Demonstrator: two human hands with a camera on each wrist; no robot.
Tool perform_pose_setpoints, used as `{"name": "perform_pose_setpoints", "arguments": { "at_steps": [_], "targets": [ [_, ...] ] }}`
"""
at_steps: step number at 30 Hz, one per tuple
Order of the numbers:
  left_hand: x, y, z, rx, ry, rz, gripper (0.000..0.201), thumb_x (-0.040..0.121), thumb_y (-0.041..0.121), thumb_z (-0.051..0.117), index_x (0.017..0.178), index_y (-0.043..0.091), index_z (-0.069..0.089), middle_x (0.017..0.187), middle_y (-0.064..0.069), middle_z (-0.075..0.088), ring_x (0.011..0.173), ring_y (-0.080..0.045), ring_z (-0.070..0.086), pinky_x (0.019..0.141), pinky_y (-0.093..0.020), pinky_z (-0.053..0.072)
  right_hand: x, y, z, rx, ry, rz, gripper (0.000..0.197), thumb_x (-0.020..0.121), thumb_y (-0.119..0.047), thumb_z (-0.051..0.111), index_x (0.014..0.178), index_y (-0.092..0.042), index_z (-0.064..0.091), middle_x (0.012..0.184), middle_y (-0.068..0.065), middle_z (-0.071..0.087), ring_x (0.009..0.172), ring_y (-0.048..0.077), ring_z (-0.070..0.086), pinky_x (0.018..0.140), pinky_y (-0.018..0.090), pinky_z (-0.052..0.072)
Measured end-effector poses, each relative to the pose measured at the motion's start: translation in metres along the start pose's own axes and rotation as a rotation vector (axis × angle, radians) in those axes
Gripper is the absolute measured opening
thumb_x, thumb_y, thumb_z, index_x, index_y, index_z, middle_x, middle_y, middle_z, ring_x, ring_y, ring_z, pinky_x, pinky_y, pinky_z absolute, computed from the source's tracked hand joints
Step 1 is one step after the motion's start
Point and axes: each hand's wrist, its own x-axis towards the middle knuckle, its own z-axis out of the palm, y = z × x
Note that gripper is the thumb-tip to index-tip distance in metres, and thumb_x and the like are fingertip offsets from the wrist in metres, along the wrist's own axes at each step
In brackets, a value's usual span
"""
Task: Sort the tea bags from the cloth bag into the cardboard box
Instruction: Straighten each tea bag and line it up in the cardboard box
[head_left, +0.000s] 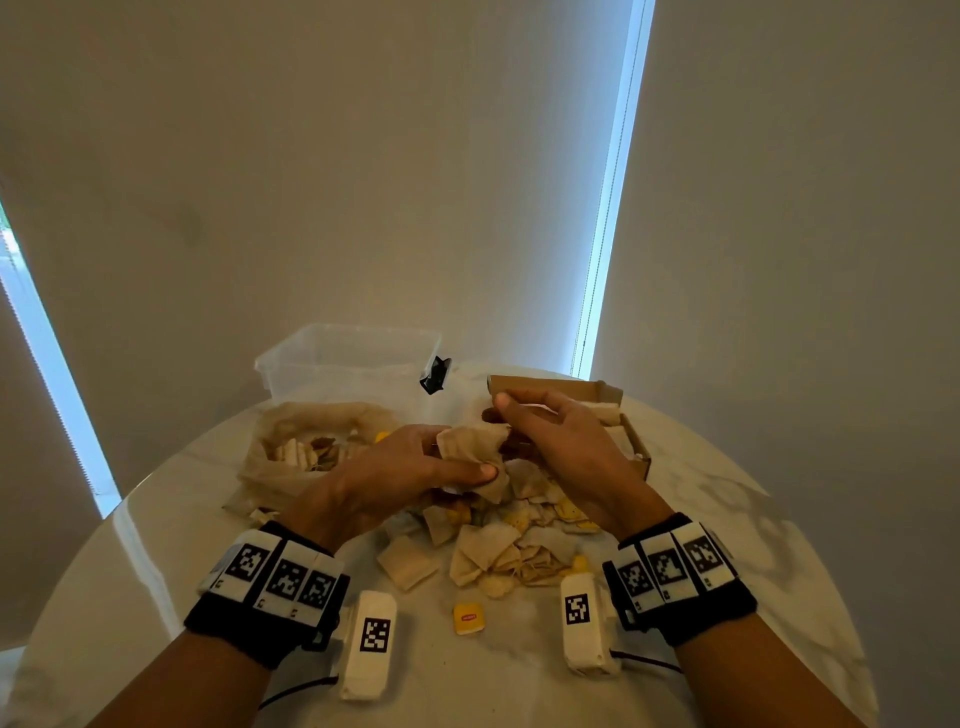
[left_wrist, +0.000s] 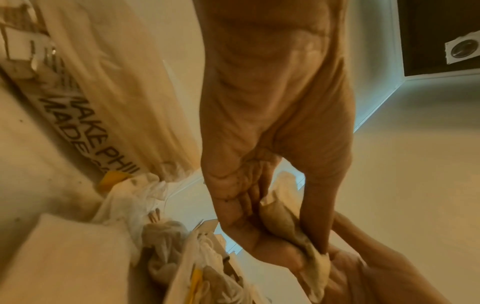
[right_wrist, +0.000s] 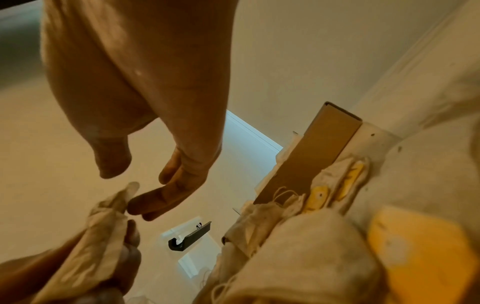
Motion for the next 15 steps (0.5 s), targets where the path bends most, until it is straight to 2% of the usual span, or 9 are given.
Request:
{"name": "perform_pose_setpoints", "arguments": {
  "at_steps": [5,8,12,13,15],
  "targets": [
    [0.0005,-0.0005,-0.0049,-0.003,0.058,-0.009,0.030,0.093,0.023,0.079,0.122,0.021,0.075,0.113,-0.003,0.080,0.106,-0.022,0.077,0.102,-0.043,0.059,0.0009,0.0046,-0.0059,-0.007,-0.006,0.021,0.041,0.090,-0.012,0.083,0.129,-0.014,0.068,0.116,0.008,0.080,0.103,0.023,0.079,0.090,0.035,0.064],
    [-0.0007,0.0000,-0.0033,-0.044,0.024,-0.022,0.032,0.094,0.022,0.078,0.126,0.017,0.074,0.117,-0.005,0.079,0.110,-0.022,0.076,0.101,-0.041,0.059,0.0004,0.0037,-0.0049,-0.044,0.031,-0.035,0.040,0.088,-0.013,0.085,0.125,-0.014,0.071,0.111,0.004,0.081,0.103,0.021,0.079,0.090,0.036,0.064],
    [-0.0019,0.0015,0.0012,-0.113,-0.010,-0.019,0.033,0.093,0.017,0.078,0.126,0.012,0.073,0.117,-0.007,0.079,0.109,-0.022,0.076,0.090,-0.031,0.063,-0.0029,-0.0023,-0.0045,-0.016,0.071,-0.087,0.041,0.088,-0.020,0.085,0.126,-0.017,0.070,0.109,-0.001,0.082,0.102,0.016,0.078,0.076,0.025,0.062],
    [-0.0014,0.0013,0.0019,-0.118,-0.002,-0.010,0.034,0.092,0.015,0.079,0.126,0.012,0.073,0.117,-0.008,0.079,0.110,-0.023,0.076,0.093,-0.033,0.062,-0.0034,-0.0032,-0.0041,-0.003,0.068,-0.077,0.042,0.089,-0.022,0.084,0.129,-0.018,0.069,0.111,-0.001,0.082,0.104,0.017,0.078,0.078,0.025,0.063],
    [0.0014,0.0001,0.0008,-0.131,0.037,0.021,0.039,0.090,0.014,0.080,0.128,0.013,0.071,0.118,-0.007,0.079,0.112,-0.023,0.075,0.099,-0.039,0.060,-0.0022,-0.0024,-0.0033,0.029,0.006,-0.021,0.049,0.092,-0.030,0.081,0.138,-0.023,0.065,0.121,-0.001,0.079,0.113,0.019,0.076,0.092,0.037,0.063]
  ]
}}
